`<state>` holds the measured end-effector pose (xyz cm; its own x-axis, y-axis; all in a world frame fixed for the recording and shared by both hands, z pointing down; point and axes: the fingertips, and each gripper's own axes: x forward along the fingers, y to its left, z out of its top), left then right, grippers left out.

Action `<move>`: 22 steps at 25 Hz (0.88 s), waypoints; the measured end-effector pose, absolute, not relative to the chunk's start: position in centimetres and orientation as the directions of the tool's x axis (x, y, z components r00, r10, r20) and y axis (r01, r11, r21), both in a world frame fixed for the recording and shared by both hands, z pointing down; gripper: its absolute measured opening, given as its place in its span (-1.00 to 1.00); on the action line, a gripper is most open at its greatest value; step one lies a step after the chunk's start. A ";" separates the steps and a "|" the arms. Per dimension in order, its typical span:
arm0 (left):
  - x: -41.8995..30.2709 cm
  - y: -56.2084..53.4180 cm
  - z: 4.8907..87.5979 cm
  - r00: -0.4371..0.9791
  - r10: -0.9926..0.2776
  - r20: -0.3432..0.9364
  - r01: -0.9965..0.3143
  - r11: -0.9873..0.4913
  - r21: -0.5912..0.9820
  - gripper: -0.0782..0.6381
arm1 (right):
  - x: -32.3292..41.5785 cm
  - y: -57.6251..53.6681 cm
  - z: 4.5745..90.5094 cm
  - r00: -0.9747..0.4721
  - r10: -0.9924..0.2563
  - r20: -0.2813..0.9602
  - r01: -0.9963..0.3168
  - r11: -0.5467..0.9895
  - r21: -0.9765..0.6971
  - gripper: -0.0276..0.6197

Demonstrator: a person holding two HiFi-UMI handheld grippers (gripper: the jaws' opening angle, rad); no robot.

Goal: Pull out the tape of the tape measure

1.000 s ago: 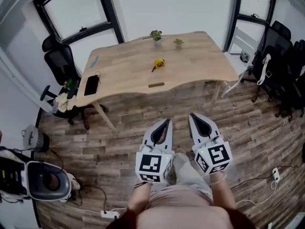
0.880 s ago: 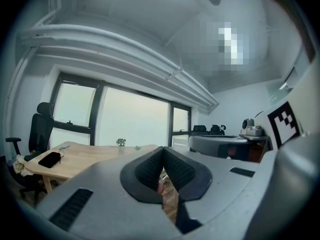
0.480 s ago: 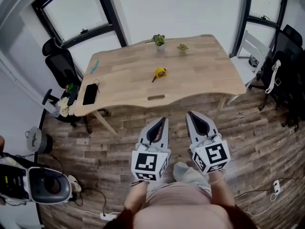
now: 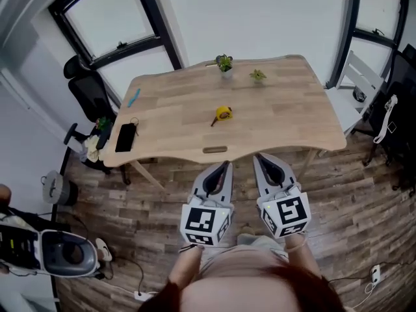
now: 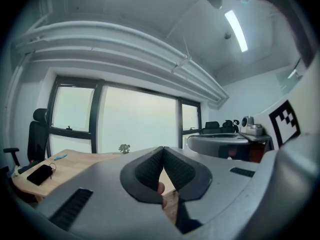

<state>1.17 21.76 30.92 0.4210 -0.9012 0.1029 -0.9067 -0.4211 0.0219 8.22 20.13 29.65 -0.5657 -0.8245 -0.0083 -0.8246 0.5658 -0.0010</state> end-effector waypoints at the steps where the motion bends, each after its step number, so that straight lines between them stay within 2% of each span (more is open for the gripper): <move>1: 1.3 21.1 31.0 0.418 -0.903 0.104 -0.908 -0.418 0.017 -0.78 | 8.4 19.4 29.7 -0.569 -0.822 -0.009 -0.822 0.569 -0.004 -0.92; 15: -1.5 16.0 32.3 0.330 -0.932 0.148 -0.944 -0.327 0.044 -0.78 | 7.1 13.5 32.7 -0.618 -0.786 0.036 -0.784 0.611 -0.111 -0.92; 22: -2.8 12.7 33.8 0.348 -0.922 0.171 -0.938 -0.340 0.072 -0.78 | 6.2 10.4 34.2 -0.611 -0.788 0.073 -0.790 0.601 -0.121 -0.92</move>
